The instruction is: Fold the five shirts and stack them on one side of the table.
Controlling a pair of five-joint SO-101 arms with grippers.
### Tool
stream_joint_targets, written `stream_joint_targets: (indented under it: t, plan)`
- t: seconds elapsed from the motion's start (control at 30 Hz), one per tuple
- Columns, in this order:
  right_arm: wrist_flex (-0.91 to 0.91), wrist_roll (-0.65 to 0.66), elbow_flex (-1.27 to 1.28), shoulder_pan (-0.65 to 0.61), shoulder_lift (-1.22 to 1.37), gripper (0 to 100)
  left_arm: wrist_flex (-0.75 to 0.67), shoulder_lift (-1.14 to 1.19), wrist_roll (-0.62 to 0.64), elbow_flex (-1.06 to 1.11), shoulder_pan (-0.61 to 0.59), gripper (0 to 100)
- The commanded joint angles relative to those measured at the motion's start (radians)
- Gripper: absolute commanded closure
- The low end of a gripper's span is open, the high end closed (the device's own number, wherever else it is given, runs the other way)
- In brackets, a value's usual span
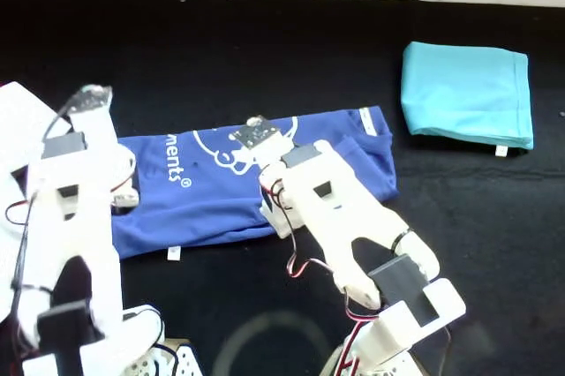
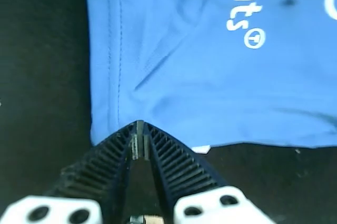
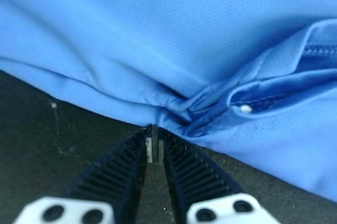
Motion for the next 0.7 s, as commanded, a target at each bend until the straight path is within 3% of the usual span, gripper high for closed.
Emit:
stream_joint_targets:
  t: [0.0,0.13,0.37,0.5,0.67]
  plan:
    - [0.002,-0.009,-0.016,0.015,-0.048,99.2,0.038,-0.061,0.003,-0.062,-0.012,99]
    - [0.019,-0.006,-0.084,0.018,-0.202,99.2,-0.002,-0.047,0.006,-0.062,-0.056,96]
    - [0.173,0.015,-0.216,0.062,-0.372,96.2,-0.138,0.222,0.003,-0.16,-0.168,76]
    - [0.269,0.103,-0.239,0.13,-0.378,84.8,-0.132,0.43,0.006,-0.308,-0.173,76]
    - [0.328,0.117,-0.242,0.225,-0.381,85.4,-0.132,0.634,0.006,-0.455,-0.168,76]
